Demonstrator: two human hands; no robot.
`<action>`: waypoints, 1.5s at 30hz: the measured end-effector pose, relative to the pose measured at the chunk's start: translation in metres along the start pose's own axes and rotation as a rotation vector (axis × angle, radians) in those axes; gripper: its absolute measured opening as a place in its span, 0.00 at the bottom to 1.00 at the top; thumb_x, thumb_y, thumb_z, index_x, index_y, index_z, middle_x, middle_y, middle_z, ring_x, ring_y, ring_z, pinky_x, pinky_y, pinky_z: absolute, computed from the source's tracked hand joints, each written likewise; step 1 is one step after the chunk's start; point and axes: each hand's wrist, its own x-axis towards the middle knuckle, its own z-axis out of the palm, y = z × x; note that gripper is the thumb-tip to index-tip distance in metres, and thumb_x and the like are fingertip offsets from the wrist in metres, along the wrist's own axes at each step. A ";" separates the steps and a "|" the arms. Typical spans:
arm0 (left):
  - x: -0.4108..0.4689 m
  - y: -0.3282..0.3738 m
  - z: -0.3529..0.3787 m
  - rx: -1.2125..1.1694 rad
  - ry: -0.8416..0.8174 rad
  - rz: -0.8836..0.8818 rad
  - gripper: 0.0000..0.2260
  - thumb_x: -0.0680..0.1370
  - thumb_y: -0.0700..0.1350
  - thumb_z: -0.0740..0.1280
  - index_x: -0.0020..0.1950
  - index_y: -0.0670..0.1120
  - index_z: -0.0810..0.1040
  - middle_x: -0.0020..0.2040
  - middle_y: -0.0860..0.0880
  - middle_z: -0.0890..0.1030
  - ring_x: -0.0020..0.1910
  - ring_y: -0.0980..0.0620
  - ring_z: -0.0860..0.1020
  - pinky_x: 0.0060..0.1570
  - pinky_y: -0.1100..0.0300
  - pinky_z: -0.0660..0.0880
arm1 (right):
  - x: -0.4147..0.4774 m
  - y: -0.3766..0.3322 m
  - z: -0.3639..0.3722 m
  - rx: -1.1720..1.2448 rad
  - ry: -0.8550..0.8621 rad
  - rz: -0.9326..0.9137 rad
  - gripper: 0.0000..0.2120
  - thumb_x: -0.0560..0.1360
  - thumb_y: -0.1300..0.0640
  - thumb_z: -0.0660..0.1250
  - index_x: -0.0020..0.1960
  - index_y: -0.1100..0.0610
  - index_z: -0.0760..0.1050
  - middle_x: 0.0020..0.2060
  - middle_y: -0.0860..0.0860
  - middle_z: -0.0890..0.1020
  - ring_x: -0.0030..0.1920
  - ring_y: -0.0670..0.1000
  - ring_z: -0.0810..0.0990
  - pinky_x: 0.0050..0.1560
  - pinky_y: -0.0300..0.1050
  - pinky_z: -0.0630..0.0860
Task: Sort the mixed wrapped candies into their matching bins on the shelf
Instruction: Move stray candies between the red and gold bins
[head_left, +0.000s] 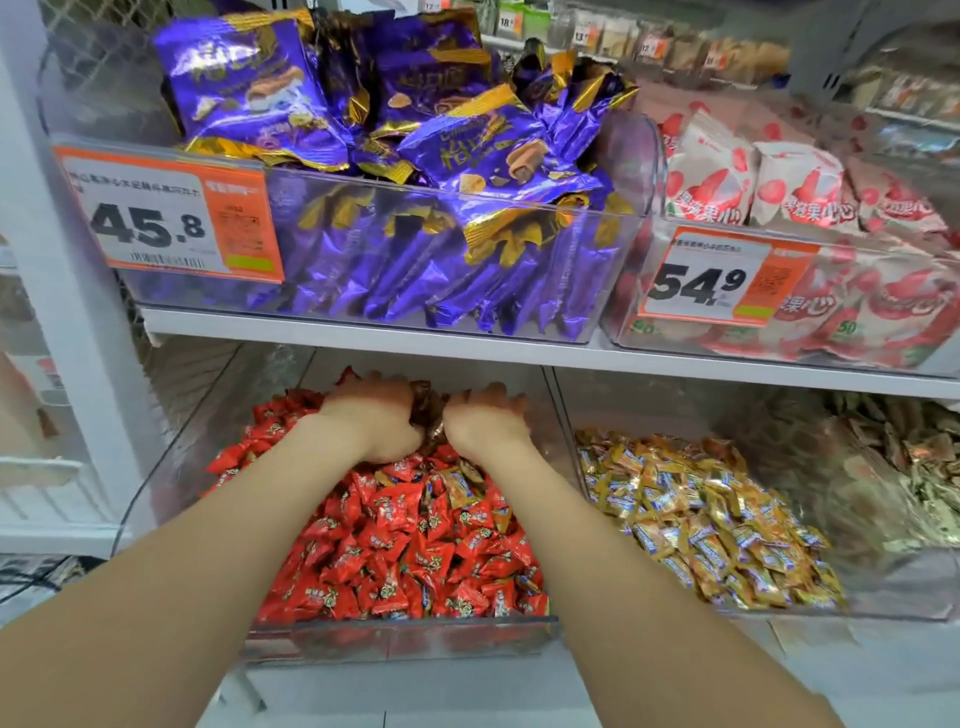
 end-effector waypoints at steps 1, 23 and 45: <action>0.001 0.001 -0.002 -0.041 -0.012 0.046 0.15 0.76 0.55 0.64 0.58 0.49 0.79 0.56 0.44 0.82 0.56 0.41 0.81 0.53 0.54 0.79 | 0.004 0.001 0.004 0.049 0.013 0.032 0.27 0.81 0.44 0.59 0.75 0.58 0.69 0.74 0.60 0.67 0.73 0.63 0.67 0.70 0.57 0.68; -0.067 -0.020 -0.027 -0.431 -0.039 0.329 0.38 0.62 0.50 0.84 0.68 0.54 0.71 0.59 0.59 0.77 0.57 0.59 0.77 0.58 0.64 0.72 | -0.047 0.021 -0.040 0.370 -0.339 -0.324 0.10 0.77 0.60 0.67 0.54 0.54 0.85 0.55 0.52 0.88 0.60 0.55 0.85 0.67 0.52 0.78; -0.103 -0.008 -0.020 -0.253 0.211 0.198 0.11 0.72 0.45 0.81 0.52 0.53 0.85 0.48 0.54 0.83 0.44 0.58 0.79 0.43 0.64 0.73 | -0.064 0.049 -0.057 -0.011 -0.148 -0.711 0.09 0.84 0.55 0.67 0.64 0.48 0.78 0.38 0.45 0.82 0.36 0.42 0.80 0.42 0.40 0.77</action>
